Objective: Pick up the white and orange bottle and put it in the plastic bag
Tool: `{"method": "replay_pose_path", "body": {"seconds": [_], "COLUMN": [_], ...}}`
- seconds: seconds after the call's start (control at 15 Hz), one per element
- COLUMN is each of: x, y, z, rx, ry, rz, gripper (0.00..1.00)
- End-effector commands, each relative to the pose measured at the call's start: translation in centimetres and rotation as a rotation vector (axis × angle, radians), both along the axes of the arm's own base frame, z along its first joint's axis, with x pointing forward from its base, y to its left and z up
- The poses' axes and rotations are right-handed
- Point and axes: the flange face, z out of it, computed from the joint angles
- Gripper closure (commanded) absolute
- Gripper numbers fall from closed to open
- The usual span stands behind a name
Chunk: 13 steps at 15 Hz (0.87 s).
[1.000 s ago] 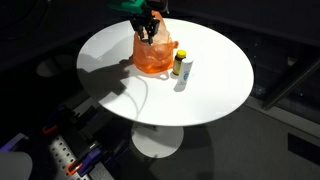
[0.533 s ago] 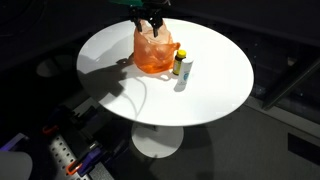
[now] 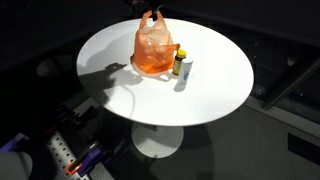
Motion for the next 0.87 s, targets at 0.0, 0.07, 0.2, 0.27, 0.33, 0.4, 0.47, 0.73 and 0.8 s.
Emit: {"method": "replay_pose_path", "body": {"seconds": [0.0, 0.07, 0.2, 0.27, 0.33, 0.4, 0.47, 0.73, 0.8], "x": [-1.9, -2.3, -3.1, -3.4, -3.6, -3.8, -4.0, -3.5, -3.6], "y": [0.2, 0.5, 0.8, 0.9, 1.1, 1.1, 1.2, 1.4, 1.5], "z": [2.4, 3.0, 3.9, 4.2, 4.5, 4.6, 4.6, 4.1, 4.1], "rx": [-0.005, 0.002, 0.005, 0.004, 0.004, 0.004, 0.000, -0.010, -0.010], "ry": [0.058, 0.073, 0.100, 0.110, 0.118, 0.126, 0.114, 0.113, 0.114], "rz": [-0.045, -0.052, -0.057, -0.057, -0.058, -0.057, -0.045, -0.023, -0.022], "gripper": [0.00, 0.00, 0.00, 0.00, 0.00, 0.00, 0.00, 0.00, 0.00]}}
